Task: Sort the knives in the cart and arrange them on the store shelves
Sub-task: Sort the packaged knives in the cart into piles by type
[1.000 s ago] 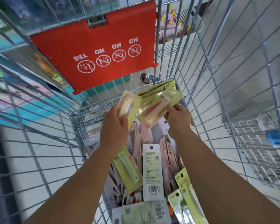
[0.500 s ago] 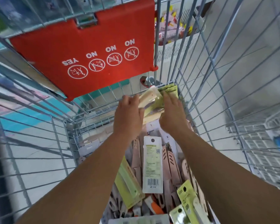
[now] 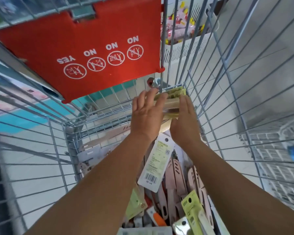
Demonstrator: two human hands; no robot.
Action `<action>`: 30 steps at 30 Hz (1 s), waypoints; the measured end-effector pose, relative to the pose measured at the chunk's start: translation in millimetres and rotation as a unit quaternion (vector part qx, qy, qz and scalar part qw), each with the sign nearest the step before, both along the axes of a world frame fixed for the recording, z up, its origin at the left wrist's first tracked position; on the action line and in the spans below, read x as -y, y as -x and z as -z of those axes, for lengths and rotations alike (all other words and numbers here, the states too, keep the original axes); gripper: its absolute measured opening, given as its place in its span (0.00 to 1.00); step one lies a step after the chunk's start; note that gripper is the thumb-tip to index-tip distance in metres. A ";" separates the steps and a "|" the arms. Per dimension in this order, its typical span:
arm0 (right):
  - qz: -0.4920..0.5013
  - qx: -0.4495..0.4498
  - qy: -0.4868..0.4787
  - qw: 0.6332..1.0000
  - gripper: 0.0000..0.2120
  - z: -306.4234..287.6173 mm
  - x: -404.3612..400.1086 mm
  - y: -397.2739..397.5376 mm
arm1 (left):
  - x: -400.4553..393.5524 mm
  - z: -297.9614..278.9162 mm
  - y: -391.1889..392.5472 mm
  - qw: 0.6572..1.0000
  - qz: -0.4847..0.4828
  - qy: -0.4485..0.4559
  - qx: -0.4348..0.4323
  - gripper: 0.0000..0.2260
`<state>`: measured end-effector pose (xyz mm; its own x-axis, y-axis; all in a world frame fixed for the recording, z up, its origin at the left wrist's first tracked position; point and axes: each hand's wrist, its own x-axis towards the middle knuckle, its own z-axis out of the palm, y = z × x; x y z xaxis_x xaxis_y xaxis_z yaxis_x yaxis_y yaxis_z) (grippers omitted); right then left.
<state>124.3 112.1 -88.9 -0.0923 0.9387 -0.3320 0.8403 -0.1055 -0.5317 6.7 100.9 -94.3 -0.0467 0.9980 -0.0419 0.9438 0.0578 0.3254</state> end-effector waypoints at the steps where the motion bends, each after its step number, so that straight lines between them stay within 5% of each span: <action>1: 0.001 0.002 0.000 1.000 0.39 -0.5 2.6 -1.9 | 10.7 -3.6 -0.3 1.000 -0.013 -0.002 0.011 0.25; 6: 0.000 0.000 0.017 1.000 0.36 1.7 30.6 -9.4 | 80.2 -14.8 -11.3 0.989 0.017 0.142 0.041 0.24; 11: -0.056 0.018 0.041 0.997 0.38 3.8 51.0 -11.5 | 121.0 -2.9 -22.2 0.954 0.016 0.299 0.016 0.36; 21: -0.162 0.117 0.015 0.980 0.42 -2.2 14.2 -8.4 | 120.9 0.4 -13.9 0.962 -0.104 0.218 0.126 0.40; 30: -0.176 0.114 -0.009 0.978 0.37 -2.7 15.0 -8.8 | 112.9 -15.7 8.7 0.958 -0.146 0.191 0.153 0.14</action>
<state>133.0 97.0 -86.2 -0.3357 0.8679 -0.3660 0.9197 0.2181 -0.3264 -2.0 -12.0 -78.5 -0.2488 0.8531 -0.4586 0.7324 0.4756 0.4873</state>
